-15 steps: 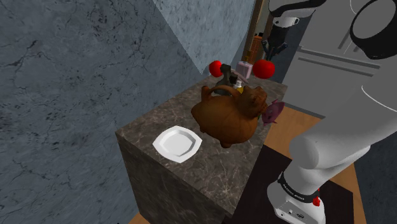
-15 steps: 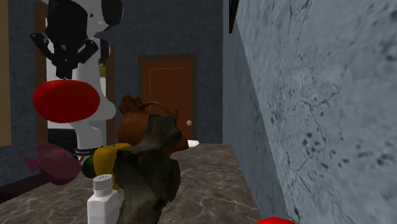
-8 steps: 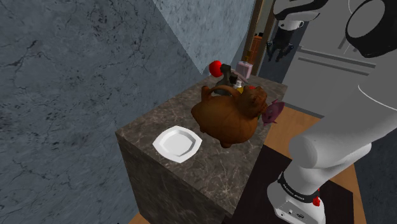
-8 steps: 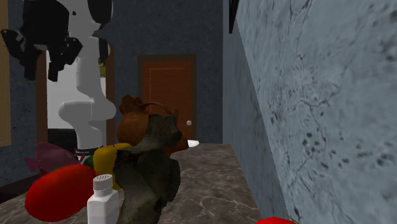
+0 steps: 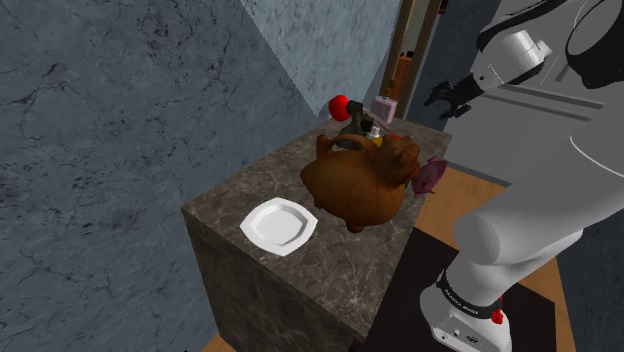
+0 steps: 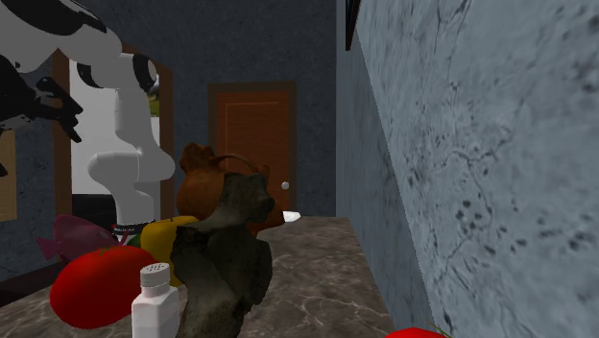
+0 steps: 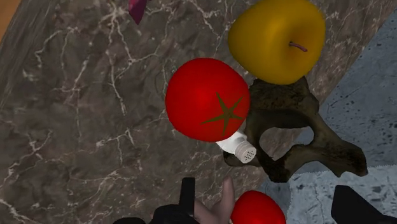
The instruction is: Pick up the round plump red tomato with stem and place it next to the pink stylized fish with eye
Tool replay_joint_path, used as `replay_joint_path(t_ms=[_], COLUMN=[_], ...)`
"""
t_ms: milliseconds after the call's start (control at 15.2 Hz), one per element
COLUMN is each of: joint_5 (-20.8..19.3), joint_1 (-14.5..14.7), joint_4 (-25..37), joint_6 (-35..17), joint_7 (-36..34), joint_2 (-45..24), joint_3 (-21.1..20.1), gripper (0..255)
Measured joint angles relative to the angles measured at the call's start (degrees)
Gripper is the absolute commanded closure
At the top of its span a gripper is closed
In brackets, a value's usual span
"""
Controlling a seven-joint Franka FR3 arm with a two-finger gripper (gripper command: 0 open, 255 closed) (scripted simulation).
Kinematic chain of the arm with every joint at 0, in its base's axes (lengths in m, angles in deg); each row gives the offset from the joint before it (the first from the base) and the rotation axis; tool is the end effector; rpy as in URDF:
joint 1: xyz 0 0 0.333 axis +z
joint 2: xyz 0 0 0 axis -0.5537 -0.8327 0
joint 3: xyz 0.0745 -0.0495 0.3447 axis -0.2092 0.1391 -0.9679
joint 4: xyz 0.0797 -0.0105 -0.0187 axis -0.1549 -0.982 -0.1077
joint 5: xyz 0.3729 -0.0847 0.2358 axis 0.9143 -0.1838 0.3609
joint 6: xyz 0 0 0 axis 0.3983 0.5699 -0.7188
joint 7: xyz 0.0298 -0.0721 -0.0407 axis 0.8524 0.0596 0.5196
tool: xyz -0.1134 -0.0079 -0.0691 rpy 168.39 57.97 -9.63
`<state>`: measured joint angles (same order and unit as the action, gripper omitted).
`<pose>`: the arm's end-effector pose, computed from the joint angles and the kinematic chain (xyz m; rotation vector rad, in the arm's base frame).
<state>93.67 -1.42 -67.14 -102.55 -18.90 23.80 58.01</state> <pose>0.2493 -0.5174 0.4772 -2.3808 1.2082 -0.7457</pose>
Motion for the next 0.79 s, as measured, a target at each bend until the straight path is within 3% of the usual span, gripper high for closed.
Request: replay_joint_path(t_ms=[330,792], joint_5=[4.38,5.27], joint_1=[1.13,1.44], joint_4=[-1.28,-1.50], joint_6=[-2.66,-3.41], joint_7=[3.41,3.95], joint_2=[-2.24,-2.95], joint_3=[0.01,-0.14], gripper=[0,0])
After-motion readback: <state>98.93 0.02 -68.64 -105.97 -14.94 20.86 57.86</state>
